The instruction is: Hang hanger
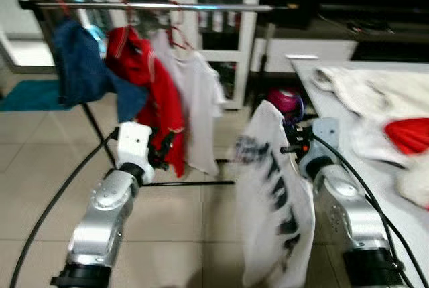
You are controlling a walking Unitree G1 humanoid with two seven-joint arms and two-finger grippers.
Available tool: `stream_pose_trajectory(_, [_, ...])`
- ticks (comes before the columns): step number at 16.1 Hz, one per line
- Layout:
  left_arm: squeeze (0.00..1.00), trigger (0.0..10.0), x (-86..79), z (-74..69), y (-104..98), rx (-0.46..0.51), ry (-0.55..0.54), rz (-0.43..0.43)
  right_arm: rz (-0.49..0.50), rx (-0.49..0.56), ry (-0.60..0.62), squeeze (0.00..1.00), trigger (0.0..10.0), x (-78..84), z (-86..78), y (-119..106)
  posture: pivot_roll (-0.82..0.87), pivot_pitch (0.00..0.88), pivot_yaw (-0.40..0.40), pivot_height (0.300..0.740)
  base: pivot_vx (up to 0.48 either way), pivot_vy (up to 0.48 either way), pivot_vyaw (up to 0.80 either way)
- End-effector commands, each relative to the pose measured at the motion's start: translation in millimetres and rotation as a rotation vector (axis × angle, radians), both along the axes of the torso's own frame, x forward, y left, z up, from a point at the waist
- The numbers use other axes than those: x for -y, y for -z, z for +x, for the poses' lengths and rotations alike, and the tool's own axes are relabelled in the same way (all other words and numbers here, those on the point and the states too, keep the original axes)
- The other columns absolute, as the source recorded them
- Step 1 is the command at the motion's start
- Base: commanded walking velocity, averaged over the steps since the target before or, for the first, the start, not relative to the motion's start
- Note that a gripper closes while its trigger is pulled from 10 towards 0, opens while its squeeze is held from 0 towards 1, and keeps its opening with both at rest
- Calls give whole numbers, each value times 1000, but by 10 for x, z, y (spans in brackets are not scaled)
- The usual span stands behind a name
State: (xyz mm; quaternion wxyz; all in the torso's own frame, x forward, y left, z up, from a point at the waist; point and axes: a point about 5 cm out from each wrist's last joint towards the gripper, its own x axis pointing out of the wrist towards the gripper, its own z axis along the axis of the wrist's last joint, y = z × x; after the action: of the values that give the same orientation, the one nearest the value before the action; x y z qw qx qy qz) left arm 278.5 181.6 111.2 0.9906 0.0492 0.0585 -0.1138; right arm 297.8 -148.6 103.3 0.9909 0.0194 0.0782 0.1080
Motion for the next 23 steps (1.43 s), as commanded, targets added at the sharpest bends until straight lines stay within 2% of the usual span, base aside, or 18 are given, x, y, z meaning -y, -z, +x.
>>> stream_pose_trajectory(1, [380,10000,18,11,-22,10,5,0,-18,51,-12,0,10000,-10,22,-103,3,0,10,740,345,0,0])
stream_pose_trajectory(3, [380,10000,34,22,-21,11,13,1,-24,45,0,0,10000,19,26,-88,3,0,9,740,341,0,0])
stream_pose_trajectory(7, [380,10000,60,14,-7,8,23,1,-44,23,26,0,10000,82,26,-50,-2,0,10,740,343,0,-573])
stream_pose_trajectory(23, [384,10000,93,13,5,2,54,15,-63,50,9,0,10000,35,32,-70,0,0,18,740,344,0,0])
